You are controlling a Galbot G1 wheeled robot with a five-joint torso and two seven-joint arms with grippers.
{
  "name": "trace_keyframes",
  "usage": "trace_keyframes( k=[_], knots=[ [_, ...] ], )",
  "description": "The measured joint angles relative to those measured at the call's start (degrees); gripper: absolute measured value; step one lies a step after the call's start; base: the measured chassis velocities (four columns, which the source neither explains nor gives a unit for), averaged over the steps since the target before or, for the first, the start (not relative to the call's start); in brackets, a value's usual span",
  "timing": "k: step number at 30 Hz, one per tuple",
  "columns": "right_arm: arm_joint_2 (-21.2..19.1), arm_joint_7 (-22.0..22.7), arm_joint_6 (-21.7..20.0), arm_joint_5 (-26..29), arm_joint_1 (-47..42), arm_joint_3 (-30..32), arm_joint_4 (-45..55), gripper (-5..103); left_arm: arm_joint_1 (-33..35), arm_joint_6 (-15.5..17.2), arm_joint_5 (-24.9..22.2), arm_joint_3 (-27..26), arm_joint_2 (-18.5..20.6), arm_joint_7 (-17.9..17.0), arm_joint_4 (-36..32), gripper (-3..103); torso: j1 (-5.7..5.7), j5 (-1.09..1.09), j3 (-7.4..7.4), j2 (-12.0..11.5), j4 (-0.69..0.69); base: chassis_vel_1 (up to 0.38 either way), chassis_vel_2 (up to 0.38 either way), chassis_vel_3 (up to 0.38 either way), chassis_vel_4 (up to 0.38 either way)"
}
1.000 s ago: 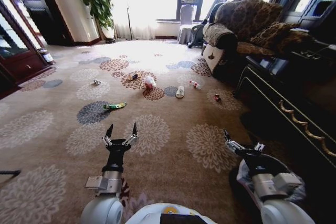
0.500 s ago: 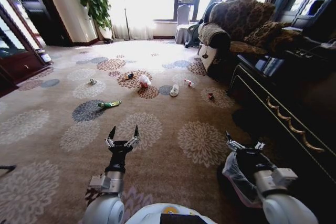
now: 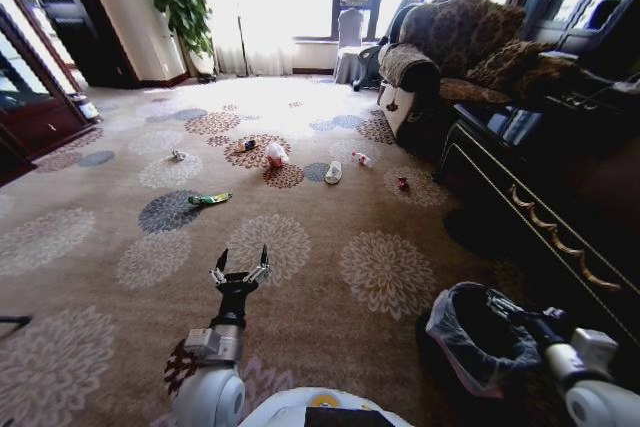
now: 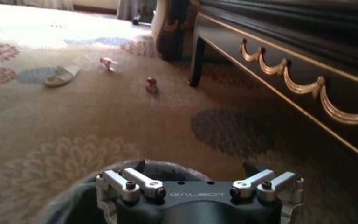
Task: Pick up the trash from the ground and place it into the trash bin.
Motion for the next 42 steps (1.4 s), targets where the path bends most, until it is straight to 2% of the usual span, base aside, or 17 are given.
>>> trace_keyframes(
  k=[1, 5, 6, 9, 10, 11, 13, 14, 15, 18, 19, 22, 24, 26, 35, 40, 42],
  knots=[
    [-1.14, 0.01, -0.93, 1.30, 0.36, 0.01, -1.92, 99, -0.91, 0.01, -0.20, 0.65, -0.03, -0.02, 0.87, 98, 0.00, 0.00, 0.00, 0.00, 0.01, 0.000, 0.000, 0.000, 0.000],
    [-2.55, 0.01, -2.23, 3.63, 0.23, 0.01, -3.33, 92, -1.90, -0.21, -0.34, 1.51, -0.35, -0.42, 1.96, 98, 0.00, 0.00, 0.00, 0.00, 0.01, 0.000, 0.000, 0.000, 0.000],
    [-3.73, 0.00, -3.10, 4.95, 0.00, -0.06, -4.18, 87, -2.34, -0.43, -0.39, 2.02, -0.56, -0.78, 2.61, 98, 0.00, -0.03, 0.00, 0.00, 0.01, 0.000, 0.000, 0.000, 0.000],
    [-5.85, 0.01, -3.33, 3.83, 0.48, -0.79, -6.57, 76, -2.41, -0.61, -0.39, 2.52, -0.46, -1.03, 2.92, 98, 0.00, 0.01, 0.00, 0.00, 0.01, 0.000, 0.000, 0.000, 0.000],
    [-5.85, 0.01, -3.33, 3.83, 0.48, -0.79, -6.57, 76, -2.41, -0.61, -0.39, 2.52, -0.46, -1.03, 2.92, 98, 0.00, 0.01, 0.00, 0.00, 0.01, 0.000, 0.000, 0.000, 0.000],
    [-6.37, 0.01, -3.42, 3.71, 0.45, -0.99, -6.82, 70, -2.39, -0.64, -0.40, 2.53, -0.44, -1.40, 2.91, 95, 0.00, 0.00, 0.00, 0.00, 0.01, 0.000, 0.000, 0.000, 0.000],
    [-7.66, 0.01, -3.43, 2.99, 0.38, -1.68, -7.63, 61, -2.50, -0.72, -0.75, 2.58, -0.53, -3.90, 2.83, 98, 0.00, -0.04, 0.00, 0.00, 0.02, 0.000, 0.000, 0.000, 0.000],
    [-8.73, 0.00, -3.43, 2.52, 0.33, -2.27, -8.41, 65, -2.55, -0.72, -1.33, 2.49, -0.56, -5.58, 2.78, 100, 0.00, -0.02, 0.00, 0.00, 0.01, 0.000, 0.000, 0.000, 0.000],
    [-8.73, 0.00, -3.43, 2.52, 0.33, -2.27, -8.41, 65, -2.55, -0.72, -1.33, 2.49, -0.56, -5.58, 2.78, 100, 0.00, -0.02, 0.00, 0.00, 0.01, 0.000, 0.000, 0.000, 0.000],
    [-10.79, 0.01, -3.60, 1.82, 0.41, -3.32, -9.91, 76, -2.01, -1.15, -1.59, 2.04, -0.42, -6.67, 2.78, 100, 0.00, -0.02, 0.00, 0.00, 0.01, 0.000, 0.000, 0.000, 0.000],
    [-11.23, 0.01, -3.62, 1.62, 0.56, -3.59, -10.31, 82, -1.85, -1.22, -1.59, 2.03, -0.41, -6.69, 2.76, 100, 0.00, -0.02, 0.00, 0.00, 0.01, 0.000, 0.000, 0.000, 0.000],
    [-12.21, 0.01, -3.66, 1.30, 1.05, -4.28, -11.17, 86, -1.55, -1.31, -1.42, 2.03, -0.54, -6.69, 2.43, 100, 0.00, -0.03, 0.00, 0.00, 0.01, 0.000, 0.000, 0.000, 0.000],
    [-13.40, 0.01, -3.99, 1.18, 1.69, -5.31, -12.13, 97, -1.32, -1.33, -1.20, 2.03, -0.81, -6.68, 2.11, 100, 0.00, -0.02, 0.00, 0.00, 0.01, 0.000, 0.000, 0.000, 0.000],
    [-13.88, 0.00, -3.98, 0.88, 2.02, -5.82, -12.60, 99, -1.22, -1.34, -1.11, 2.01, -0.89, -6.70, 2.05, 100, 0.00, -0.02, 0.00, 0.00, 0.02, 0.000, 0.000, 0.000, 0.000],
    [-16.64, 0.01, -3.32, -1.03, 1.97, -7.38, -15.17, 99, -0.40, -1.33, -0.19, 1.86, -1.09, -6.59, 1.73, 100, 0.00, -0.02, 0.00, 0.00, 0.00, 0.000, 0.000, 0.000, 0.000],
    [-19.30, 0.01, -3.37, -1.23, 1.11, -8.36, -16.86, 84, 0.50, -1.79, 0.85, 2.07, -1.43, -6.43, 1.66, 100, 0.00, -0.02, 0.00, 0.00, 0.01, 0.000, 0.000, 0.000, 0.000],
    [-19.58, 0.01, -3.37, -1.39, 0.87, -8.52, -16.86, 82, 0.61, -1.98, 0.99, 2.07, -1.48, -6.43, 1.70, 100, 0.00, -0.02, 0.00, 0.00, 0.01, 0.000, 0.000, 0.000, 0.000]
  ],
)
